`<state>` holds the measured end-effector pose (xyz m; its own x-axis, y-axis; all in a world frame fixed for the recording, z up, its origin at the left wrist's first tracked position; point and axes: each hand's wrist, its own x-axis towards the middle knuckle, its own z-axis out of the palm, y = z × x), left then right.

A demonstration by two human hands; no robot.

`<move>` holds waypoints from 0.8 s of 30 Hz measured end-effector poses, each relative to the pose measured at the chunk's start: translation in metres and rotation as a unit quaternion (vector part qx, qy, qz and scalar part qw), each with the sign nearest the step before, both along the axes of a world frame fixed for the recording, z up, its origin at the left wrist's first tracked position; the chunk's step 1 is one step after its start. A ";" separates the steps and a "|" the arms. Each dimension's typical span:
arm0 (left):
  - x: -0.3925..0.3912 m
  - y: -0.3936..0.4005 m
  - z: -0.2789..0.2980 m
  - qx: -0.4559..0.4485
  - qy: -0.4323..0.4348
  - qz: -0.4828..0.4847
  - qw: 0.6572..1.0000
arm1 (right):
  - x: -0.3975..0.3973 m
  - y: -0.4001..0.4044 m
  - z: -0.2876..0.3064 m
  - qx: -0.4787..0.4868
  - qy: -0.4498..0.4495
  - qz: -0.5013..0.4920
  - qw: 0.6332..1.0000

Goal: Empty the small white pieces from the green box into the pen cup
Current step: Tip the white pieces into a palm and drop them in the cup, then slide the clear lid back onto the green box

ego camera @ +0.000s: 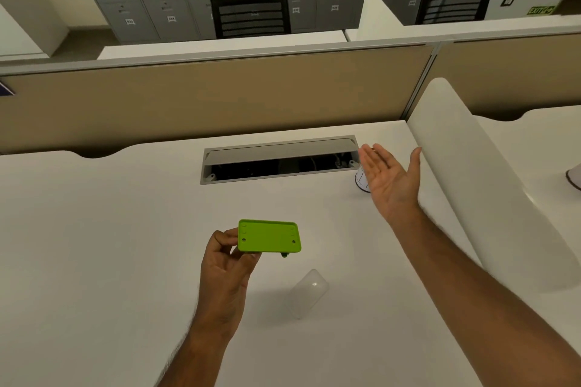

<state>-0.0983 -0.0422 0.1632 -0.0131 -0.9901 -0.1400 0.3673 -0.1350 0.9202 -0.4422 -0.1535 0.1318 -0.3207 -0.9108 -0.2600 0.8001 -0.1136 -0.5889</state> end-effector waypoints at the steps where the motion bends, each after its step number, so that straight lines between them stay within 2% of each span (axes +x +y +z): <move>1: 0.002 0.003 0.001 0.000 0.001 0.003 1.000 | 0.008 0.007 -0.004 0.004 -0.004 0.008 1.000; 4: 0.008 0.014 0.000 -0.001 -0.004 0.004 1.000 | 0.032 0.029 -0.018 0.030 0.003 0.034 0.999; 9: 0.019 0.035 0.004 0.004 0.000 0.010 1.000 | 0.075 0.066 -0.043 0.105 0.070 0.090 0.988; 12: 0.026 0.045 0.003 0.007 0.000 0.012 1.000 | 0.091 0.085 -0.059 0.129 0.189 0.139 0.963; 14: 0.031 0.053 0.004 0.009 -0.002 0.013 1.000 | 0.099 0.102 -0.071 0.124 0.347 0.196 0.909; 17: 0.035 0.060 0.002 0.019 -0.006 0.015 1.000 | 0.104 0.124 -0.087 0.101 0.554 0.303 0.769; 21: 0.041 0.071 -0.001 0.027 -0.004 0.012 1.000 | 0.102 0.143 -0.107 0.068 0.681 0.395 0.613; 23: 0.042 0.075 -0.002 0.029 -0.002 0.011 1.000 | 0.099 0.147 -0.116 0.048 0.717 0.415 0.558; 24: 0.042 0.076 -0.003 0.029 -0.002 0.011 1.000 | 0.097 0.147 -0.119 0.039 0.726 0.420 0.543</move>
